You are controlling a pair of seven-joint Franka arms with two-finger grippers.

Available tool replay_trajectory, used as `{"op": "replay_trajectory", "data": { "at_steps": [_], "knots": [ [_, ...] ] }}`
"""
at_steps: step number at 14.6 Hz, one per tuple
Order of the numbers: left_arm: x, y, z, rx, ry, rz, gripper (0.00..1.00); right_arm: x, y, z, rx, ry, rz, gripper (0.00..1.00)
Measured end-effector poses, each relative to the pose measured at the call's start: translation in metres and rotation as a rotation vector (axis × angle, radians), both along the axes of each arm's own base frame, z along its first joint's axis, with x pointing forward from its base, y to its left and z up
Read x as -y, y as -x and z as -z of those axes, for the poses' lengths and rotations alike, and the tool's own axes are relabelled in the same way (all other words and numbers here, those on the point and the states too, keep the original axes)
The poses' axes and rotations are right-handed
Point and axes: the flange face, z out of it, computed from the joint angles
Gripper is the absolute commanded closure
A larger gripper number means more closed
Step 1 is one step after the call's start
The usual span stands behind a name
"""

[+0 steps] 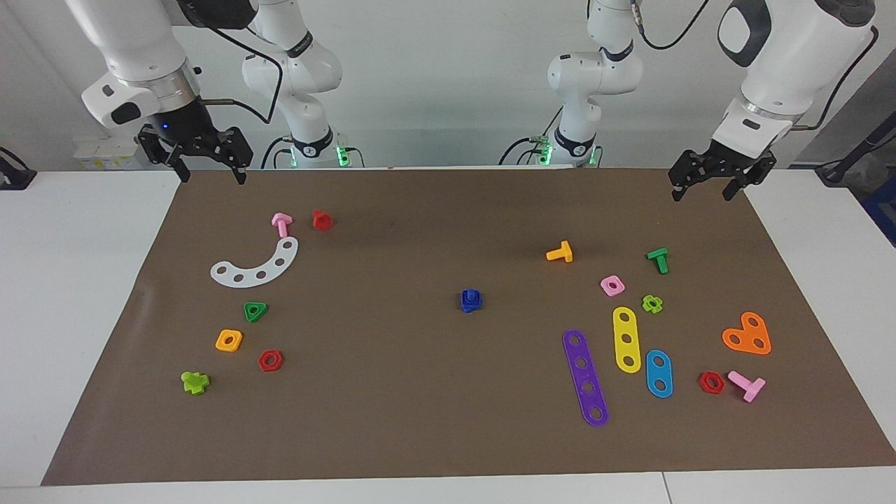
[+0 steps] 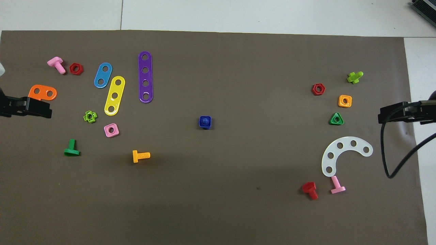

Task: Unscrew and place screws in storage area
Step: 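Move the left gripper toward the blue square nut mid-table, then lower the left gripper onto the blue square nut and close it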

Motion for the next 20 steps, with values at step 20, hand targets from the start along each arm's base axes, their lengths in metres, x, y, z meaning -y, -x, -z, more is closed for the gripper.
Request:
{"op": "replay_trajectory", "data": {
  "at_steps": [20],
  "knots": [
    [0.253,-0.025,0.123,0.121,0.118,-0.115,0.05,0.000,0.000,0.000,0.000,0.000,0.000,0.00]
  ]
}}
